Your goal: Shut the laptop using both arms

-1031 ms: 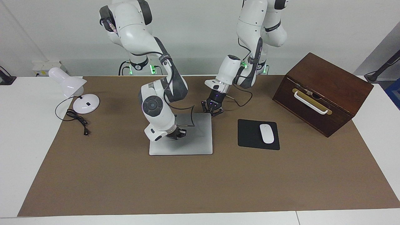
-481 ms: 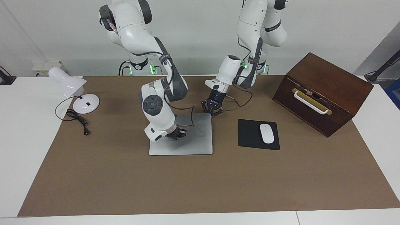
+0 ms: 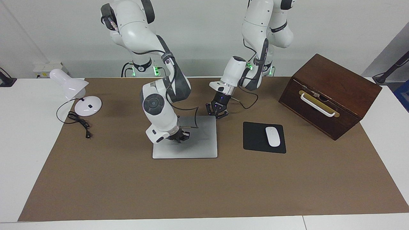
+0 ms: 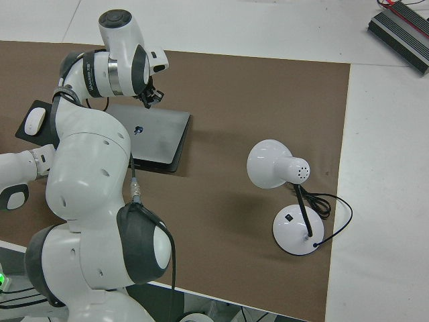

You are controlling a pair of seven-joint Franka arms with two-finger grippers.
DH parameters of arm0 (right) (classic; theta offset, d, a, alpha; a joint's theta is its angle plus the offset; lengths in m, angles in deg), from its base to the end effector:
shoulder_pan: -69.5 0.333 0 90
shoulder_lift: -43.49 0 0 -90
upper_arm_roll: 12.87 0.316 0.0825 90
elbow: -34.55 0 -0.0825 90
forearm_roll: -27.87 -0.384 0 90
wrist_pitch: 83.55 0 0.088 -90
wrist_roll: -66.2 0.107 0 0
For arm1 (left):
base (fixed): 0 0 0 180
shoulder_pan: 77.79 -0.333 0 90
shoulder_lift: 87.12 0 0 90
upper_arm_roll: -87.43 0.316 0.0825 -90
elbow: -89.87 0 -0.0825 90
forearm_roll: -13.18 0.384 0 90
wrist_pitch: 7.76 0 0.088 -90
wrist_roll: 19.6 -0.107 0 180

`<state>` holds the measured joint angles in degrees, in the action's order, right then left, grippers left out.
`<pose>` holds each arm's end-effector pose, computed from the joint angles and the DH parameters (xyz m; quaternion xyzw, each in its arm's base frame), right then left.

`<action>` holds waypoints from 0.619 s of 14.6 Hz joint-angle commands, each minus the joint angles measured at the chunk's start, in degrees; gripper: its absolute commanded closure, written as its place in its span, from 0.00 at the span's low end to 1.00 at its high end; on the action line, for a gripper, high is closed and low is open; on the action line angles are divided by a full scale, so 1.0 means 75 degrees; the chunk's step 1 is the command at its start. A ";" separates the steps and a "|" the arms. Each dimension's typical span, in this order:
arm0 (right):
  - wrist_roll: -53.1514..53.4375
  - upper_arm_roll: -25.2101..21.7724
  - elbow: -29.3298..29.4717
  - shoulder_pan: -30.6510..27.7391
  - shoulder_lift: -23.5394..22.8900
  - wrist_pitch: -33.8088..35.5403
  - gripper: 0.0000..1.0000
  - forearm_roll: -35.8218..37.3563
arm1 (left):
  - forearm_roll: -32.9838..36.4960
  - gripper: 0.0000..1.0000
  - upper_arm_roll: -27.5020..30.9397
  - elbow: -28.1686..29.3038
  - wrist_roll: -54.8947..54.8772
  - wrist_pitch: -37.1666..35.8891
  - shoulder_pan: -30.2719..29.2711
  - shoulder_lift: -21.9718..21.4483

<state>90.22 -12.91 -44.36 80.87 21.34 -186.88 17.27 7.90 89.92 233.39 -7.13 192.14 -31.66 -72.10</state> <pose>0.6644 0.1489 0.4998 -0.9873 0.1294 0.0086 0.0919 0.3804 -0.3476 0.2675 0.9118 -0.2093 0.3137 0.1622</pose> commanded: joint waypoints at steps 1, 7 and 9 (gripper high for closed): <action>-0.0550 -0.0006 0.0548 -0.0529 0.0385 0.0559 1.00 0.0273 | 0.0001 1.00 0.0113 -0.0070 0.0166 0.0077 0.0013 0.0294; -0.3329 -0.0006 0.0537 -0.1995 0.1289 0.1098 0.75 0.0733 | 0.0001 1.00 0.0101 0.0035 0.0319 0.0054 -0.0045 0.0048; -0.3518 -0.0006 0.0525 -0.2230 0.1348 0.1484 0.44 0.0733 | 0.0001 1.00 0.0101 0.0093 0.0342 0.0054 -0.0057 -0.0022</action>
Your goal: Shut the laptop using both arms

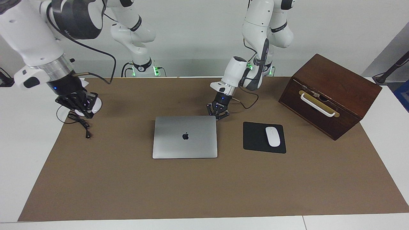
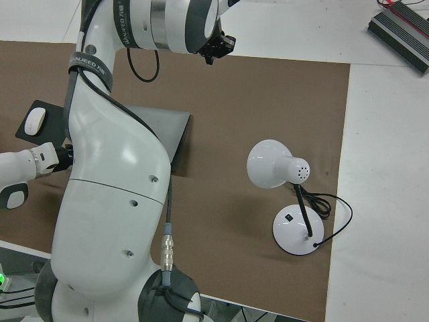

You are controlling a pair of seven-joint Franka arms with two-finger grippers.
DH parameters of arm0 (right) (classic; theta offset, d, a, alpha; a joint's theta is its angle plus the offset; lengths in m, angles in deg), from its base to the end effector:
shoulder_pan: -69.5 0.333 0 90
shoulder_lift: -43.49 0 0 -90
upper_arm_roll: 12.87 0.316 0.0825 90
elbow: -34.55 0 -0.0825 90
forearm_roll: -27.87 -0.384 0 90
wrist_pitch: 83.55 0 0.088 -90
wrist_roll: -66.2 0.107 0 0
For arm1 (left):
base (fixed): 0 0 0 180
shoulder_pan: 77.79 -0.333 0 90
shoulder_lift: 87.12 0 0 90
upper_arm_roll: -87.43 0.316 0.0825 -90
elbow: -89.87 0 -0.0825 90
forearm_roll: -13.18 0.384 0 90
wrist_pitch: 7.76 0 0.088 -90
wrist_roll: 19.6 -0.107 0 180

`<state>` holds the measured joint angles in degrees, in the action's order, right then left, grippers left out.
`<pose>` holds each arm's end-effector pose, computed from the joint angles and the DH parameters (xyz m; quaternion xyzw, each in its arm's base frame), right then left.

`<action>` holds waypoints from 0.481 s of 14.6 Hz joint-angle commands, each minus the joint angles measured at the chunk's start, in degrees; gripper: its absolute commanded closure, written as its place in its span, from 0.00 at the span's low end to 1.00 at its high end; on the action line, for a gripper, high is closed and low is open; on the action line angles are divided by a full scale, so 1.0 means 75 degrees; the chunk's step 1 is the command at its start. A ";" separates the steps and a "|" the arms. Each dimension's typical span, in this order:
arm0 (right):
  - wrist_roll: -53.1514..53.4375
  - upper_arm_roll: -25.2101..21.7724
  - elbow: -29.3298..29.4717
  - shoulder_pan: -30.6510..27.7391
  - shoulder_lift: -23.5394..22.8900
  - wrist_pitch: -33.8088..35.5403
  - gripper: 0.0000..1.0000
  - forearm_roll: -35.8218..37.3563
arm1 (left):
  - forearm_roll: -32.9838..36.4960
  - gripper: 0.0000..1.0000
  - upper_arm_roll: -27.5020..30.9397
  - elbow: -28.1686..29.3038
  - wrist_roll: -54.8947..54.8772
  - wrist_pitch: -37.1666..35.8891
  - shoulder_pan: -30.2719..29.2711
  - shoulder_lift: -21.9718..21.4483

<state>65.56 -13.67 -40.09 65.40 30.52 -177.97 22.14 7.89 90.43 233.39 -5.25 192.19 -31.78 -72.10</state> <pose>0.6302 -0.0429 0.6255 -0.9964 0.0377 -0.0616 0.0455 0.3842 -0.3434 0.2677 0.9159 -0.1897 0.3129 0.1650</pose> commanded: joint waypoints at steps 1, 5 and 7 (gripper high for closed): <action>-0.0231 0.0096 -0.0126 -0.0227 0.0217 0.0355 0.19 0.0084 | 0.0002 1.00 0.0034 0.0106 0.0149 0.0048 -0.0030 -0.0035; -0.0126 0.0096 -0.0814 -0.0216 0.0637 0.0520 0.00 0.0073 | 0.0002 1.00 0.0034 0.0270 0.0208 0.0013 -0.0041 -0.0234; -0.0055 0.0096 -0.1576 -0.0169 0.0966 -0.0051 0.00 0.0084 | 0.0002 1.00 0.0034 0.0329 0.0208 -0.0057 -0.0041 -0.0350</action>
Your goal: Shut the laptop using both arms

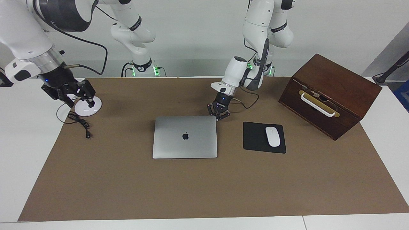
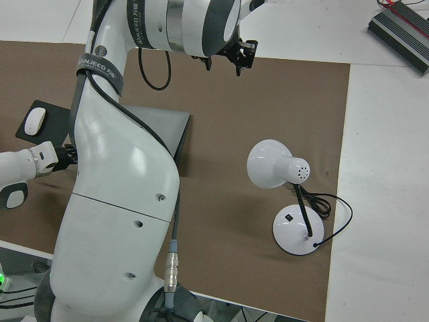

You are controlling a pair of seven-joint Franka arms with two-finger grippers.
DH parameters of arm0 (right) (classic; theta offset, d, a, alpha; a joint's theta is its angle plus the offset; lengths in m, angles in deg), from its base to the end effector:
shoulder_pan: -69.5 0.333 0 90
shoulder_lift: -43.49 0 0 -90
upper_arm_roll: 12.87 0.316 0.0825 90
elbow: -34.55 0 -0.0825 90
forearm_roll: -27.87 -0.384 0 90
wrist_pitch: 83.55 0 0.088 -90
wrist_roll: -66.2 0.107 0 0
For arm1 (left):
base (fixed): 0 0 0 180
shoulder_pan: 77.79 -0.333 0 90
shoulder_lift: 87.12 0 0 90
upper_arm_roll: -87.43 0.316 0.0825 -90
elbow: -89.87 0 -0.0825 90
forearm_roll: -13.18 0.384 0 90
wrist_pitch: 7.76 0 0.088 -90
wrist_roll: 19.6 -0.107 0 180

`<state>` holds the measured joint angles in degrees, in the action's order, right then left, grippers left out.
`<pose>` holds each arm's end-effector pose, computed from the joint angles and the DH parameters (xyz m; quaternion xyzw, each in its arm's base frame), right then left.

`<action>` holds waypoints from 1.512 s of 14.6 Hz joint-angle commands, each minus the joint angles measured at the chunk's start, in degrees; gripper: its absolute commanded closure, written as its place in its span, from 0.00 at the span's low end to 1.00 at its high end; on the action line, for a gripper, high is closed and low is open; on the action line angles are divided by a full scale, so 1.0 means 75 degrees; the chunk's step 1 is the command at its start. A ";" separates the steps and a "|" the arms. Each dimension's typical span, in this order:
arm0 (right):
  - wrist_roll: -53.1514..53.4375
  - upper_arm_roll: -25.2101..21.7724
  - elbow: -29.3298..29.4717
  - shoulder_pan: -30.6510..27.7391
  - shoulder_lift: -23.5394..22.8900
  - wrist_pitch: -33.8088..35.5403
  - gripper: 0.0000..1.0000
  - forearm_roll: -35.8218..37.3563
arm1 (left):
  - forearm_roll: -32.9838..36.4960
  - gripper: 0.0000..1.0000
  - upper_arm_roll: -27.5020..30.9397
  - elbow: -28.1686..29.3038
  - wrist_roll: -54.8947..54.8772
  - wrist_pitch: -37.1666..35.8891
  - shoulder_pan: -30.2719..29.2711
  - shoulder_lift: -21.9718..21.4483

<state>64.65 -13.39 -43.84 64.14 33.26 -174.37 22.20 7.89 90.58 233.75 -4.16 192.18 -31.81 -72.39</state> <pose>0.6091 -0.0517 0.6180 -0.9979 0.0374 -0.0223 0.0473 0.3839 -0.3409 0.2681 0.9182 -0.1797 0.3111 0.1670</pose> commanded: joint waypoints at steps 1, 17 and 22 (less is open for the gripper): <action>0.0078 0.0057 -0.1392 0.0000 0.0753 -0.0674 0.00 0.0076 | 0.0002 1.00 0.0013 0.0361 0.0075 -0.0068 -0.0037 -0.0336; 0.0501 0.0163 -0.3247 0.0680 0.2126 -0.1776 0.00 0.0251 | 0.0002 1.00 0.0106 0.0236 0.0005 -0.5536 -0.0388 -0.3171; 0.0477 0.0163 -0.2710 0.0668 0.2068 -0.1416 0.00 0.0263 | -0.0010 1.00 0.0118 -0.0961 -0.0557 -0.8245 -0.0891 -0.3511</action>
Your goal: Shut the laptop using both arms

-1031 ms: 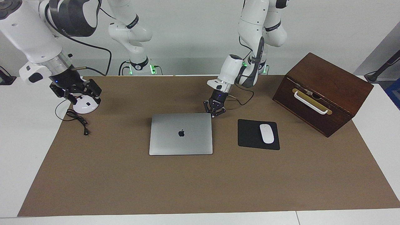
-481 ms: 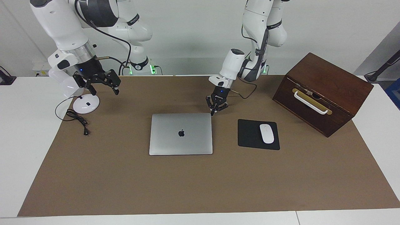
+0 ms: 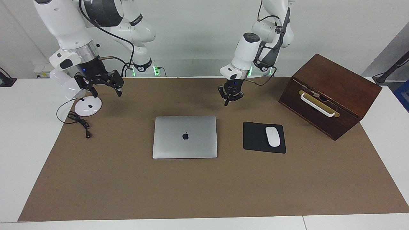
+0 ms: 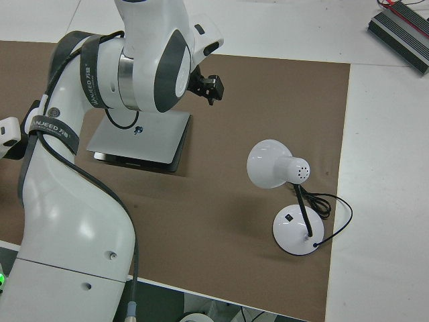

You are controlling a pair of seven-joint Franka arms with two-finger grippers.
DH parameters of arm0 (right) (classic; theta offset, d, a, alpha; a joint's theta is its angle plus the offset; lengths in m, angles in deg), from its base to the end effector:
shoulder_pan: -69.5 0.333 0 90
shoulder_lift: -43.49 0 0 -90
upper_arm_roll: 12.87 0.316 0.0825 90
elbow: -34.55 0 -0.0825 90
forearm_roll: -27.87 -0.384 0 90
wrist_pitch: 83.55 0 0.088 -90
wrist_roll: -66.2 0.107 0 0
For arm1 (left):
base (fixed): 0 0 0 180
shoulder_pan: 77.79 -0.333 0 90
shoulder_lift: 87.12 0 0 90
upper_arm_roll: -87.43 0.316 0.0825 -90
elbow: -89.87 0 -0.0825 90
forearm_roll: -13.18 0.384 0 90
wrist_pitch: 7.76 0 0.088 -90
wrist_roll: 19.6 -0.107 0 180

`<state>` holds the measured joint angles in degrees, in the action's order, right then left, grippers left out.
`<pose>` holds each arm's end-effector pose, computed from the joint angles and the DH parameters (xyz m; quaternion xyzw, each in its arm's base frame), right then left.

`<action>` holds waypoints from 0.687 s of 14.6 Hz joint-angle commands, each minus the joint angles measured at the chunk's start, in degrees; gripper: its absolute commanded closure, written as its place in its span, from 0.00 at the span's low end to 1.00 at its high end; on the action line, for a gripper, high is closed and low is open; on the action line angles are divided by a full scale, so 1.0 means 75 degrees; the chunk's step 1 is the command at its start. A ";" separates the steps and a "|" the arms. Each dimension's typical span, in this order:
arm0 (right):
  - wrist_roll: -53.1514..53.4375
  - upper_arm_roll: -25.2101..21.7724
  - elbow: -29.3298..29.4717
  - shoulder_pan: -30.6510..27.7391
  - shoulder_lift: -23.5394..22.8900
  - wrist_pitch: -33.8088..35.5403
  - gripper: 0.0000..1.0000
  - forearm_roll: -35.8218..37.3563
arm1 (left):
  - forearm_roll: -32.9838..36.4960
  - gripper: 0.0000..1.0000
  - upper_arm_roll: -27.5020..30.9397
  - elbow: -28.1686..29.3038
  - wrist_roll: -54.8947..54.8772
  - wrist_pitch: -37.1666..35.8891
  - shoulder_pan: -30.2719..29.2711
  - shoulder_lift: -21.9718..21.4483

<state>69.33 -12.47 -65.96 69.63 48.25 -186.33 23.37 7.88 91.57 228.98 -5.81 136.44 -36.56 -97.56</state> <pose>0.5467 0.0119 0.6032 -0.9970 0.0289 -0.0600 0.0404 0.3905 -0.2938 0.4034 0.9760 -0.1667 0.1050 0.0925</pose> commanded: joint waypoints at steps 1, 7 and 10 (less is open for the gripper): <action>-0.0147 0.0041 0.0520 -0.0065 -0.0001 0.0460 0.00 0.0107 | 0.0004 1.00 -0.0025 -0.0372 -0.0570 -0.0944 -0.0469 -0.0202; -0.0112 0.0041 0.0874 -0.0065 -0.0049 0.0838 0.00 0.0130 | 0.0039 1.00 -0.0025 -0.0758 -0.1052 -0.2020 -0.1055 -0.0589; -0.0112 0.0041 0.0874 -0.0077 -0.0049 0.0838 0.00 0.0165 | 0.0051 0.94 -0.0025 -0.1355 -0.1077 -0.2818 -0.1443 -0.0601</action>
<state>69.32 -12.48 -60.16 69.61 48.20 -181.00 23.75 7.91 91.76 221.72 -12.89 119.94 -45.09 -101.33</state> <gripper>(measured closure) 0.000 0.987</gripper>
